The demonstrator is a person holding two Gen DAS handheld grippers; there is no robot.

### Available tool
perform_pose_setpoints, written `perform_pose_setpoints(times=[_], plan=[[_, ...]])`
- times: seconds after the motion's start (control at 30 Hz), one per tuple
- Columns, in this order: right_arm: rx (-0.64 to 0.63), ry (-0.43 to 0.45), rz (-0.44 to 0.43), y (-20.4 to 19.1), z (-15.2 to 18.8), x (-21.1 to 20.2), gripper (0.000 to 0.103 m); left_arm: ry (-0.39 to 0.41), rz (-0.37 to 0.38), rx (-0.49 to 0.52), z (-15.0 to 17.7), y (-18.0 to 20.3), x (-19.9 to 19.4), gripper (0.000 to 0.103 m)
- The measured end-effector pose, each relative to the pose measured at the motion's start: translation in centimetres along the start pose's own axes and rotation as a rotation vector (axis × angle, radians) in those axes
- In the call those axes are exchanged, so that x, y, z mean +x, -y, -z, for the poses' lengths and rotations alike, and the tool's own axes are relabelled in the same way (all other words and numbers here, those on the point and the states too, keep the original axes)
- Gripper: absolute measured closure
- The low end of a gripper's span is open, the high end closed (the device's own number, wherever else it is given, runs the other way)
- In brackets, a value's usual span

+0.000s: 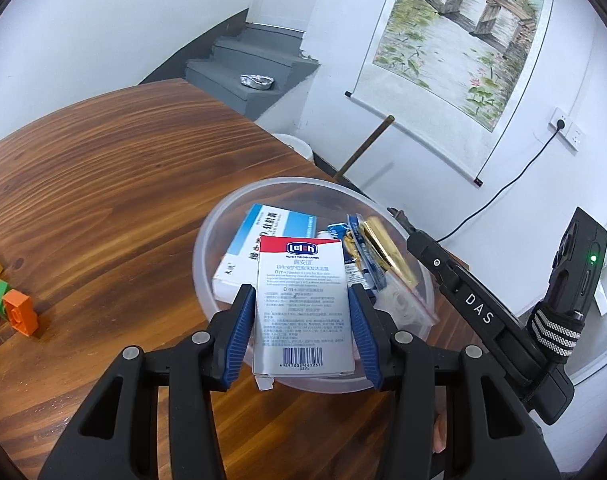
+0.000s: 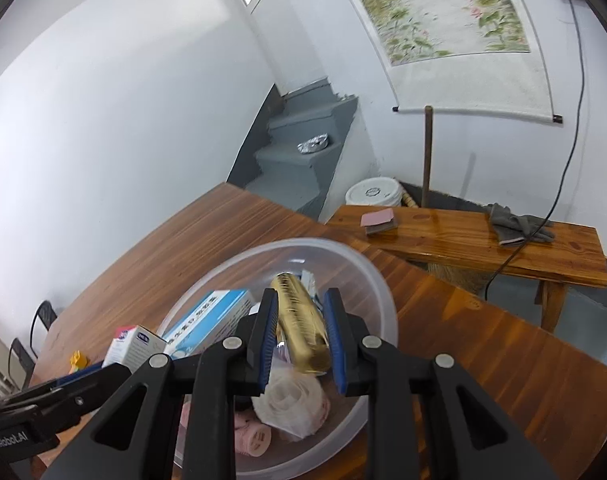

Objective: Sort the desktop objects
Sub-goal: 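Carry the box and lipstick tube over the clear bowl with both tools, then open the left tool to drop the box while the right tool releases the lipstick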

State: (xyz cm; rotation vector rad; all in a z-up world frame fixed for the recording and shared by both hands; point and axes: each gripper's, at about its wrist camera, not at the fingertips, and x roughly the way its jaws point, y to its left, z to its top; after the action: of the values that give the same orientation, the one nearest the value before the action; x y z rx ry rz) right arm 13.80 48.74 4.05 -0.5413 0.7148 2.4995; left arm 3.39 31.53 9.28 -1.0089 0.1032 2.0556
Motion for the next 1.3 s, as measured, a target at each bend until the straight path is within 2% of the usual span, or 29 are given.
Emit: perform_pose_setpoints(times=[0.47, 0.53, 0.6, 0.77, 0.9, 1.03, 1.23, 1.3], plan=[[0.040, 0.024, 0.044, 0.4, 0.0, -0.5, 0.075, -0.049, 0.073, 0.034, -0.4, 1.5, 2.3, 0.052], [0.043, 0.026, 0.049, 0.4, 0.0, -0.5, 0.075, -0.060, 0.089, 0.027, -0.3, 1.4, 2.6, 0.050], [0.042, 0.024, 0.051, 0.4, 0.0, -0.4, 0.075, -0.054, 0.097, 0.010, -0.3, 1.1, 2.5, 0.040], [0.036, 0.027, 0.043, 0.3, 0.0, -0.5, 0.072, -0.023, 0.099, -0.032, -0.4, 0.3, 1.5, 0.038], [0.014, 0.026, 0.052, 0.0, 0.1, -0.4, 0.067, 0.000, 0.073, -0.039, -0.5, -0.1, 0.6, 0.038], [-0.012, 0.027, 0.066, -0.4, 0.3, -0.4, 0.062, 0.018, 0.010, -0.034, -0.4, -0.7, -0.2, 0.038], [-0.063, 0.028, 0.087, -1.4, 0.6, -0.3, 0.053, 0.026, -0.059, -0.065, 0.0, -3.1, -2.0, 0.038], [-0.062, 0.032, 0.091, -1.3, 0.6, -0.3, 0.052, 0.030, -0.072, -0.081, 0.1, -3.9, -2.5, 0.038]])
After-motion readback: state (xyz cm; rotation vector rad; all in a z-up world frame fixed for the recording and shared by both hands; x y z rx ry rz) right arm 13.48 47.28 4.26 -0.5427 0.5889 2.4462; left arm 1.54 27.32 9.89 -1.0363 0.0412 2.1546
